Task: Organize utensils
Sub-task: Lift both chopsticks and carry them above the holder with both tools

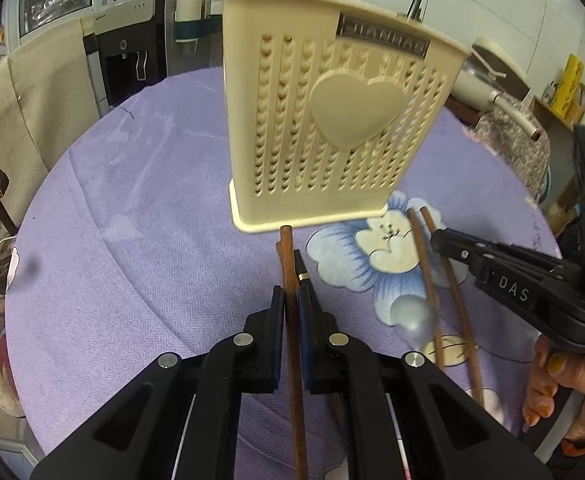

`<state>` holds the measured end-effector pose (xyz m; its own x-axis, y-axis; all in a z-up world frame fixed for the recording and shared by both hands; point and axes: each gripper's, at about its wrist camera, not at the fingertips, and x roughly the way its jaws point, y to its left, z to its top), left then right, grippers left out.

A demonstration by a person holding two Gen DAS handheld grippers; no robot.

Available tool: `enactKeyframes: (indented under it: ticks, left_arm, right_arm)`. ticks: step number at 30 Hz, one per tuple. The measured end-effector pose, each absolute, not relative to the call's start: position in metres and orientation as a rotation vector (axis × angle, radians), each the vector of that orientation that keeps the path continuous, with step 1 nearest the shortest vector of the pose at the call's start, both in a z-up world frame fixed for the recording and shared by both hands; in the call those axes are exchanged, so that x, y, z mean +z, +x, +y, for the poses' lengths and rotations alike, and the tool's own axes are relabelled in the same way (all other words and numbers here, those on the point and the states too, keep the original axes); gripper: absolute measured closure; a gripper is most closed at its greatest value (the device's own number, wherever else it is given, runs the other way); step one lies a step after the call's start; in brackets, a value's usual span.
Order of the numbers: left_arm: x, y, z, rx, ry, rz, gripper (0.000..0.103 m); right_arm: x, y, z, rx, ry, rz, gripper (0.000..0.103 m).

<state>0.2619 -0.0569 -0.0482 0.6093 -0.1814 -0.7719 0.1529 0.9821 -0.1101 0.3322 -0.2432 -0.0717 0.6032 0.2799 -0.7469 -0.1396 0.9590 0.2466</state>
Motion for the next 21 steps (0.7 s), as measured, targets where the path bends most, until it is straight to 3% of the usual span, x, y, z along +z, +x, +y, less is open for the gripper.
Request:
enactKeyframes:
  ticks: [21]
  left_arm:
    - [0.042,0.212,-0.035,-0.270,-0.161,0.642,0.096]
  right_arm:
    - [0.018,0.257,-0.294,0.463,0.360,0.640,0.096]
